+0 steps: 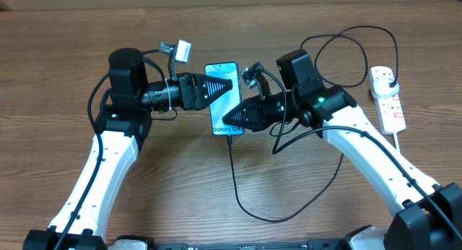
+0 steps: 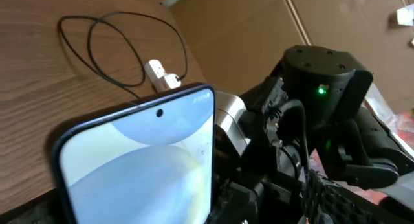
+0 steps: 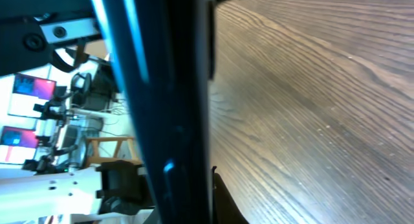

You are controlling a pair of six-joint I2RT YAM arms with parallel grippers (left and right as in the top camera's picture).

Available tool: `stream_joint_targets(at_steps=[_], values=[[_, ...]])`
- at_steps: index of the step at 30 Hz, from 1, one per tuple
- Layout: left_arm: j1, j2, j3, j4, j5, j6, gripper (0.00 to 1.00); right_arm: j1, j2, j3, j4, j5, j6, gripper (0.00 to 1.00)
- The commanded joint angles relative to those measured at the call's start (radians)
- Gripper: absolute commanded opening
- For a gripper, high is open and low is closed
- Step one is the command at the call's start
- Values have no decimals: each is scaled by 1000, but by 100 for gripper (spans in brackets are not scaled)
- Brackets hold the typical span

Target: Plug charger to phone and switch on socket

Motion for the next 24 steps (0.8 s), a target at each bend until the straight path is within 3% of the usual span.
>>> stream_joint_targets(at_steps=[1, 24], values=[[13, -47, 32, 34, 68, 43, 99, -37, 48, -90, -26, 291, 82, 4], [13, -47, 32, 34, 68, 43, 100, -50, 48, -111, 24, 355, 92, 4]])
